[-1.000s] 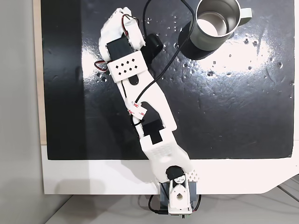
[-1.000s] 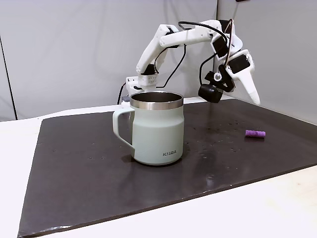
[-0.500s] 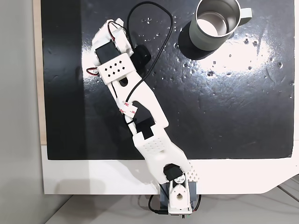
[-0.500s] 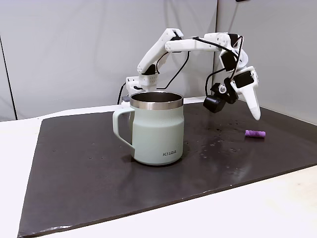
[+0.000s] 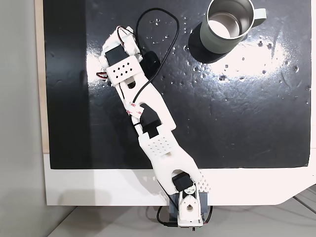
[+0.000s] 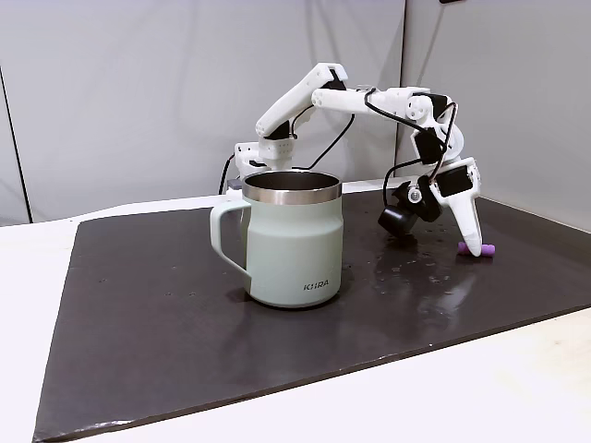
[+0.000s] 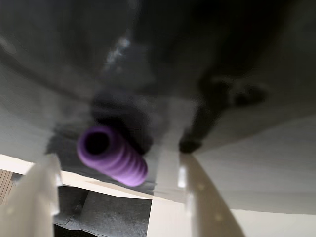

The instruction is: Grasp a pengrip and put it in the cup.

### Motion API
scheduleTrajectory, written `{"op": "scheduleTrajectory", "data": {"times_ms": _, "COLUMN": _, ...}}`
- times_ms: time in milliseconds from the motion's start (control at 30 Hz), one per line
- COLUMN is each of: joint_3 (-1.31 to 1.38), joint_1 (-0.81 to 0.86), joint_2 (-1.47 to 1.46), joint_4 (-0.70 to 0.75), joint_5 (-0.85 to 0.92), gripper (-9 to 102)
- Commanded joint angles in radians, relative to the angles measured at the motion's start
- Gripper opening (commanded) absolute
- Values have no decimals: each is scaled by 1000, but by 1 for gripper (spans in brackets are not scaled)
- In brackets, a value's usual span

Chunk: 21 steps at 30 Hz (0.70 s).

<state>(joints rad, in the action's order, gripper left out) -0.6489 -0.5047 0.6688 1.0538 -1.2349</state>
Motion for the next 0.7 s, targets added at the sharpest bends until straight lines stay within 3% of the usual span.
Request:
{"op": "scheduleTrajectory", "data": {"times_ms": 0, "joint_3": 60, "joint_1": 12, "joint_2": -6, "joint_4": -11, "joint_5": 0, "gripper": 24}}
{"op": "scheduleTrajectory", "data": {"times_ms": 267, "joint_3": 55, "joint_1": 29, "joint_2": -25, "joint_4": -3, "joint_5": -28, "gripper": 0}}
{"op": "scheduleTrajectory", "data": {"times_ms": 500, "joint_3": 57, "joint_1": 35, "joint_2": 8, "joint_4": 44, "joint_5": -44, "gripper": 0}}
{"op": "scheduleTrajectory", "data": {"times_ms": 667, "joint_3": 83, "joint_1": 52, "joint_2": 126, "joint_4": 104, "joint_5": 49, "gripper": 0}}
